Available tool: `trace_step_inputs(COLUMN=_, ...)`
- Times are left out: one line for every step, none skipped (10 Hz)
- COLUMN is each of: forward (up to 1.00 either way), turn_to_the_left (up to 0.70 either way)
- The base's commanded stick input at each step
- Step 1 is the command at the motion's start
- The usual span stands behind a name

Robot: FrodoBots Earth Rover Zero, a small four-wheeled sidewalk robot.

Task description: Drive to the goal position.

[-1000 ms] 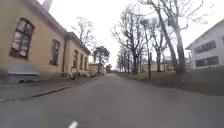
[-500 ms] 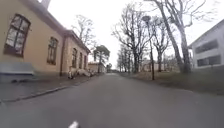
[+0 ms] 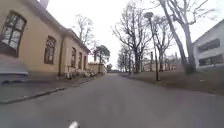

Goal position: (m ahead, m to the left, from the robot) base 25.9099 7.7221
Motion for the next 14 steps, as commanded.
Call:
trace_step_inputs(forward=1.00, turn_to_the_left=0.00)
trace_step_inputs(forward=1.00, turn_to_the_left=0.00)
trace_step_inputs(forward=1.00, turn_to_the_left=0.00)
trace_step_inputs(forward=1.00, turn_to_the_left=0.00)
trace_step_inputs(forward=1.00, turn_to_the_left=0.00)
trace_step_inputs(forward=1.00, turn_to_the_left=0.00)
trace_step_inputs(forward=1.00, turn_to_the_left=0.00)
trace_step_inputs(forward=1.00, turn_to_the_left=0.00)
trace_step_inputs(forward=1.00, turn_to_the_left=0.00)
trace_step_inputs(forward=1.00, turn_to_the_left=0.00)
trace_step_inputs(forward=1.00, turn_to_the_left=0.00)
trace_step_inputs(forward=1.00, turn_to_the_left=0.00)
trace_step_inputs(forward=1.00, turn_to_the_left=0.00)
trace_step_inputs(forward=1.00, turn_to_the_left=0.00)
